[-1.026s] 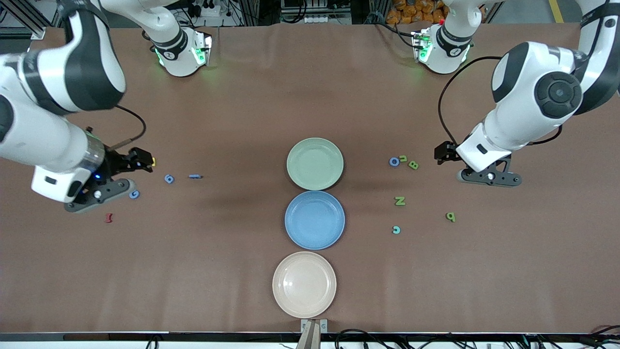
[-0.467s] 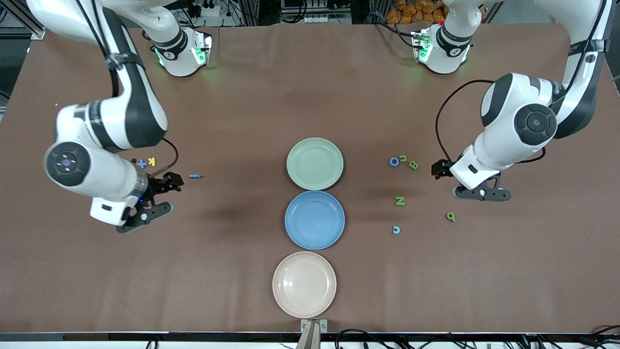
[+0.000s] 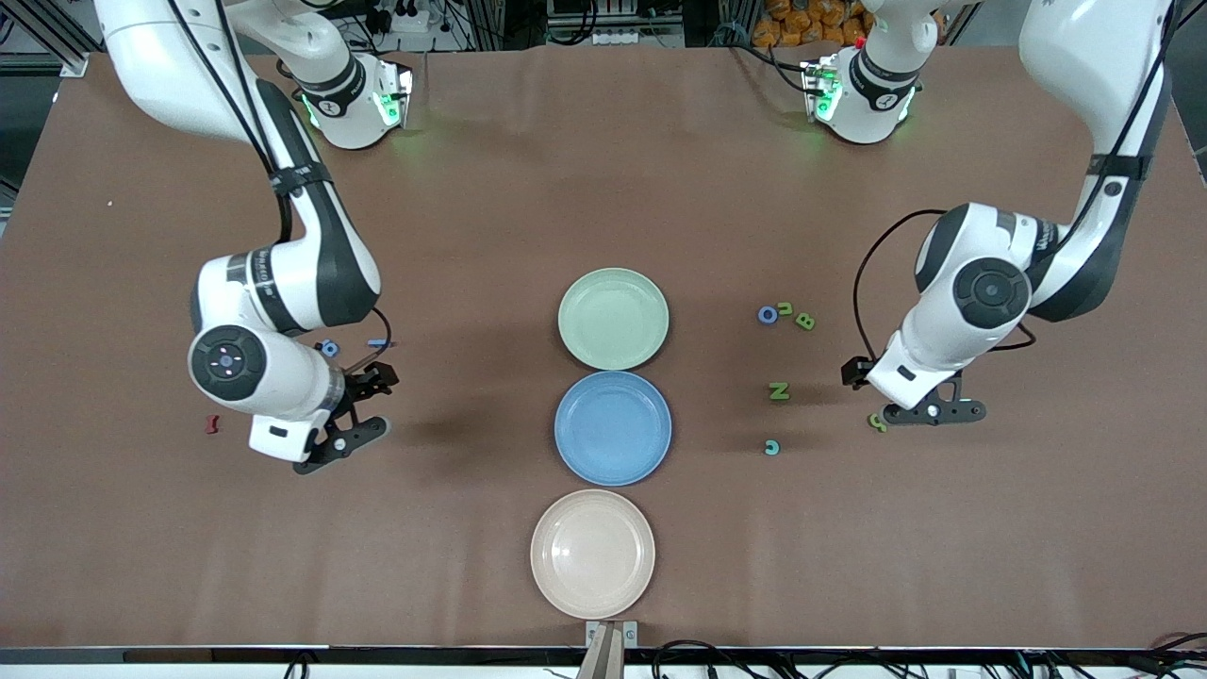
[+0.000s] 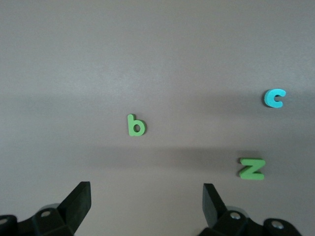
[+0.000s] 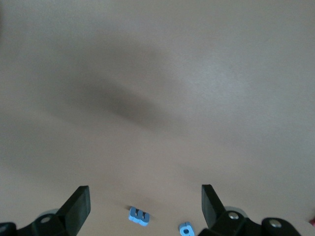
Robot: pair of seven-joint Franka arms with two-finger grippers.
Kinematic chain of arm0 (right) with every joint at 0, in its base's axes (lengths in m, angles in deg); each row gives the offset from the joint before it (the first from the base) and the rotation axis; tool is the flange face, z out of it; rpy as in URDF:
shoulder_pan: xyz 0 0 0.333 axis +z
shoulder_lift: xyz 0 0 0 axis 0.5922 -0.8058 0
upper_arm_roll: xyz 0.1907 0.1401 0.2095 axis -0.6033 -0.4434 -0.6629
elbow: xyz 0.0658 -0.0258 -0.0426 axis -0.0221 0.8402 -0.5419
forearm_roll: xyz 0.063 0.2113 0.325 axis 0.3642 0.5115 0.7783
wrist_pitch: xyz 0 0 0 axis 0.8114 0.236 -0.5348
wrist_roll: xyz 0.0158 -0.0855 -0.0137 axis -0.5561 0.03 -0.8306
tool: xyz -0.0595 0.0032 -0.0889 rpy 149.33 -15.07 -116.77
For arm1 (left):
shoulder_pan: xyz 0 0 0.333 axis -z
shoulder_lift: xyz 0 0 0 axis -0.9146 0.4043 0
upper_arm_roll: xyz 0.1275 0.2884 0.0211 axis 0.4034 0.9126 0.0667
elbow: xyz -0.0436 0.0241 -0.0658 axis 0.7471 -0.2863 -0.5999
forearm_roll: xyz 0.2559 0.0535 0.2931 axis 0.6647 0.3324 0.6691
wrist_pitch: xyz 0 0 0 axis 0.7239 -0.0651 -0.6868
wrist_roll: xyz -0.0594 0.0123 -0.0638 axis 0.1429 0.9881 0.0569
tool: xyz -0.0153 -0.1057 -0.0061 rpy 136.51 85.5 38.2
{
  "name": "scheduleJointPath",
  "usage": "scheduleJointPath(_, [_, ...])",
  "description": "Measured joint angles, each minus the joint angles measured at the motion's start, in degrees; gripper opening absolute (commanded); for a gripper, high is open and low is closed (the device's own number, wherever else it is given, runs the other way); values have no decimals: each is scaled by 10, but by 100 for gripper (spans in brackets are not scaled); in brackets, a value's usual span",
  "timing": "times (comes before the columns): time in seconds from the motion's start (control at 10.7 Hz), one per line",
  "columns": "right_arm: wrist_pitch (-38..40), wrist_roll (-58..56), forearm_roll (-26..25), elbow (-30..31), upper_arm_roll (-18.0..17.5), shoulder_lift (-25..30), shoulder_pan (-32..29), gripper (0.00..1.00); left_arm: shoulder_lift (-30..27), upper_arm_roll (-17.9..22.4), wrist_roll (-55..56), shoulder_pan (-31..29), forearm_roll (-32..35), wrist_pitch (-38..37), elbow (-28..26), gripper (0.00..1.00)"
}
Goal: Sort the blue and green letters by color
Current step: 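Lower the left gripper to green b while the right gripper reaches blue i, then close the left gripper on the green b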
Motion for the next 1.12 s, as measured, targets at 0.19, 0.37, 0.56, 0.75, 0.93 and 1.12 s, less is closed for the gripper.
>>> scheduleJointPath(0.19, [-9,0,0,0,0,-20,4,100,24,0,9,1,10,14,7,100])
scheduleJointPath(0.37, [-14,0,0,-3,0,-32,5,100,39,1,9,-3,11,18,11,100])
scheduleJointPath(0.56, [-14,0,0,-5,0,-33,7,100,51,4,9,-9,16,20,14,100])
scheduleJointPath(0.75, [-14,0,0,-5,1,-35,7,100,63,6,9,-18,28,32,14,100])
scheduleJointPath(0.93, [-14,0,0,-6,2,-36,6,100,89,15,9,-19,48,68,14,100])
scheduleJointPath(1.12, [-13,0,0,-11,2,-36,7,100,115,24,9,-19,56,96,15,100])
